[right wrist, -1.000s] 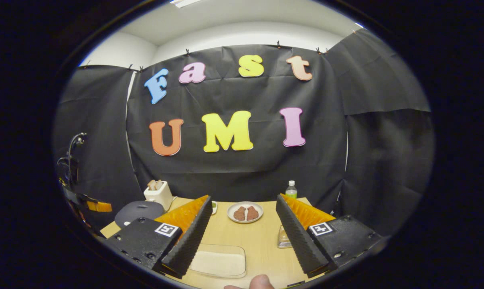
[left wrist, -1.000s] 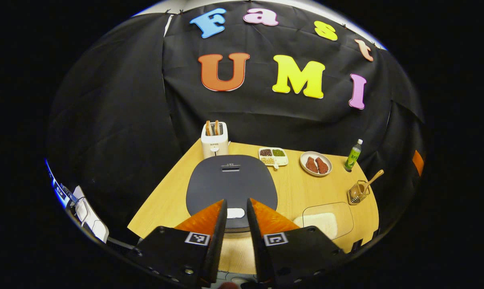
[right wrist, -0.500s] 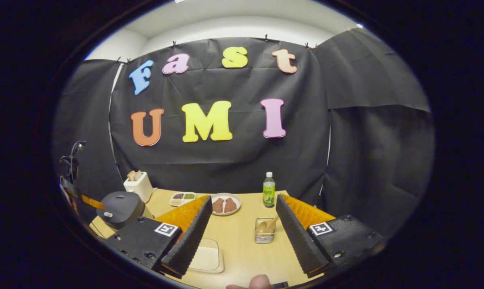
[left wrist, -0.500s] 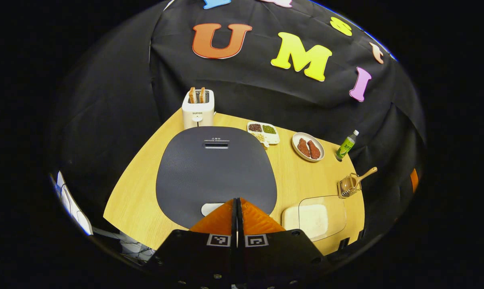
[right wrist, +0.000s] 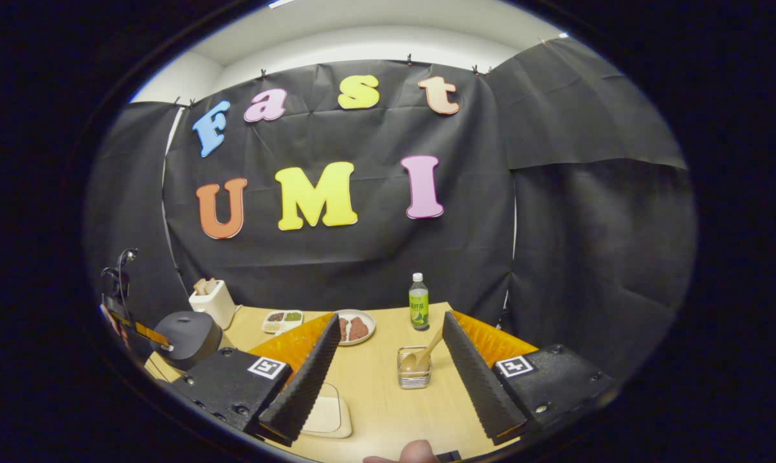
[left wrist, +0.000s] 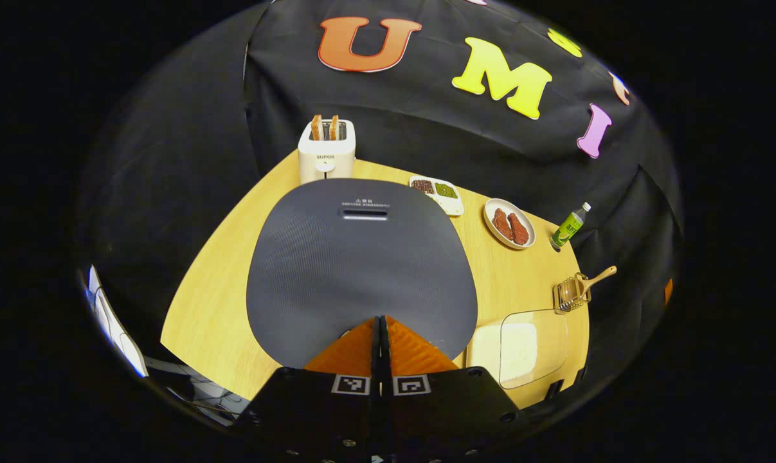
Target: Close the left gripper, press the button to open the rice cooker; take a wooden spoon from the chopstick holder with the right hand, scoop a spoonful of rice and pour it into the rice cooker, then put the wooden spoon back into the chopstick holder.
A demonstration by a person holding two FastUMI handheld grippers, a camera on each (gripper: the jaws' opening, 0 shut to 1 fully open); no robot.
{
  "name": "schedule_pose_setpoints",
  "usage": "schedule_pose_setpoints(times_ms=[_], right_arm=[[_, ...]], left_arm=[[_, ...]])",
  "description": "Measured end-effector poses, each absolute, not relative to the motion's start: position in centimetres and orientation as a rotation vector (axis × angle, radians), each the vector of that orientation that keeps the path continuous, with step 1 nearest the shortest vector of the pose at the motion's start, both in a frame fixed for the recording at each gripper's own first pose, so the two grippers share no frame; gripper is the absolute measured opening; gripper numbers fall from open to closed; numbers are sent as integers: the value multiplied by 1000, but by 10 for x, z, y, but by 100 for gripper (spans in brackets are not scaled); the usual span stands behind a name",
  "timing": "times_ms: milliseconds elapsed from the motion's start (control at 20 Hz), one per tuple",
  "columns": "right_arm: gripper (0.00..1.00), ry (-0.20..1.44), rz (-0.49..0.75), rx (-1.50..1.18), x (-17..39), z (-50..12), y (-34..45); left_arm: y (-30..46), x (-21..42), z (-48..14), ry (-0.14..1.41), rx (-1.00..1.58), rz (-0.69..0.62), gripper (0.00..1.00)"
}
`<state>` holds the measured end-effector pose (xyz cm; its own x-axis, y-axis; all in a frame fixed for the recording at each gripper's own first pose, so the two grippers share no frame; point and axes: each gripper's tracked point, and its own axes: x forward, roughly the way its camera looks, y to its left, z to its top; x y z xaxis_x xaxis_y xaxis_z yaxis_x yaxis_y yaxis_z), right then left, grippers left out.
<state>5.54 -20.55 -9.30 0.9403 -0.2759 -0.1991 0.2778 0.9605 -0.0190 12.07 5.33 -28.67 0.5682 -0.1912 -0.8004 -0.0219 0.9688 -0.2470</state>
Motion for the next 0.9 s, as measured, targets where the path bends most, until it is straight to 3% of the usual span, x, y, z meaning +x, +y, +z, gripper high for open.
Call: schedule_pose_setpoints(times_ms=[200,500,700,900], right_arm=[[100,226,-284,24,55,-102,-205],[100,216,-295,22,50,-95,-203],[100,192,-339,-15,39,-81,-214],[100,161,-336,-2,31,-71,-219]], left_arm=[[52,119,-285,978,-344,-125,0],[55,119,-289,954,-144,-72,0],[52,122,-278,881,-128,-44,0],[56,131,-227,750,-114,-19,0]])
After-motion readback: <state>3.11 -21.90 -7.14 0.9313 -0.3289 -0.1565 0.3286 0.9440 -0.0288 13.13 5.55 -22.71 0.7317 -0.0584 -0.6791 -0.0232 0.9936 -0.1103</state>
